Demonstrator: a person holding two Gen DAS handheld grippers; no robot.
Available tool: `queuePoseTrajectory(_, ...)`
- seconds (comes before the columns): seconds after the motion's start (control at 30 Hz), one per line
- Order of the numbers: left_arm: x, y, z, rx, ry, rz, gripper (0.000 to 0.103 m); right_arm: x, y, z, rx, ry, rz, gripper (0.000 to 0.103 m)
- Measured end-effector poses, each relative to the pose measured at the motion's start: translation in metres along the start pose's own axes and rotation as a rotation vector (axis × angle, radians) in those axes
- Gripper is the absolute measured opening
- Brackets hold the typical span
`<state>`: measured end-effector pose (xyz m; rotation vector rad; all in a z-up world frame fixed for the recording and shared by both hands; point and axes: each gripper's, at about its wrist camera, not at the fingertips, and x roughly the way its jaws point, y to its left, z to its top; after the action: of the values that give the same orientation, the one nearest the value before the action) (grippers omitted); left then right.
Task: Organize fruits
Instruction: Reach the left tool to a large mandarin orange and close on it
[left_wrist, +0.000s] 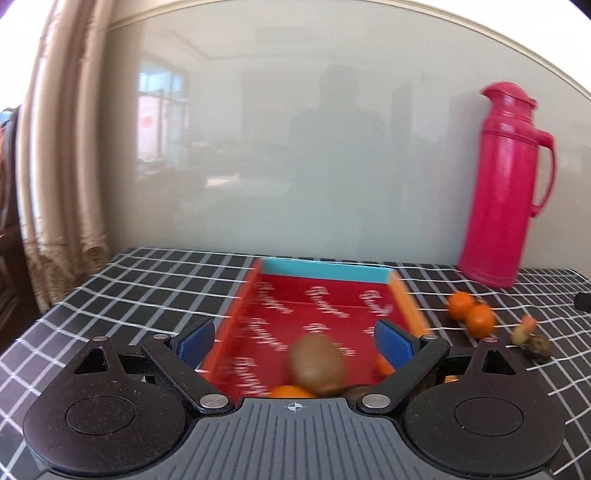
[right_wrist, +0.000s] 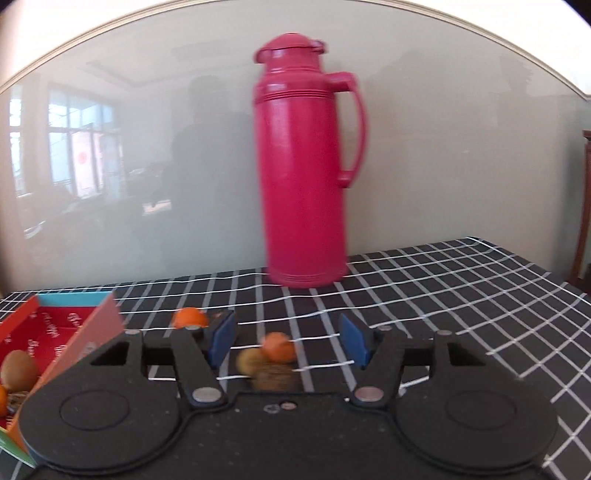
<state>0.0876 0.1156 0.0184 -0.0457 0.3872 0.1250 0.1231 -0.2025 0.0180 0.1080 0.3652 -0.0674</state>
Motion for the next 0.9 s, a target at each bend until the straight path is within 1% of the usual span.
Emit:
queuePoseTrajectory(0.23, 0.004, -0.051, 0.002, 0.035, -0.007, -0.086, 0.093, -0.005, -0.038, -0.002, 0.025, 0.012, -0.052, 0.062)
queuePoseTrajectory(0.3, 0.004, -0.067, 0.002, 0.048, -0.008, -0.104, 0.101, -0.008, -0.048, -0.004, 0.027, 0.012, -0.061, 0.062)
queuePoseTrajectory(0.33, 0.005, -0.075, 0.002, 0.052, -0.011, -0.112, 0.103, -0.007, -0.053, -0.004, 0.028, 0.013, -0.067, 0.062)
queuePoseTrajectory(0.53, 0.012, -0.119, 0.004, 0.068, -0.019, -0.176, 0.103, -0.011, -0.073, -0.008, 0.037, 0.017, -0.091, 0.062)
queuePoseTrajectory(0.63, 0.020, -0.142, 0.003, 0.099, -0.021, -0.185, 0.103, -0.010, -0.084, -0.008, 0.039, 0.019, -0.107, 0.062)
queuePoseTrajectory(0.77, 0.035, -0.168, -0.001, 0.120, 0.009, -0.216, 0.103, -0.004, -0.103, -0.009, 0.054, 0.026, -0.143, 0.062)
queuePoseTrajectory(0.9, 0.055, -0.188, -0.004, 0.131, 0.050, -0.218, 0.103, 0.003, -0.121, -0.007, 0.095, 0.028, -0.176, 0.062)
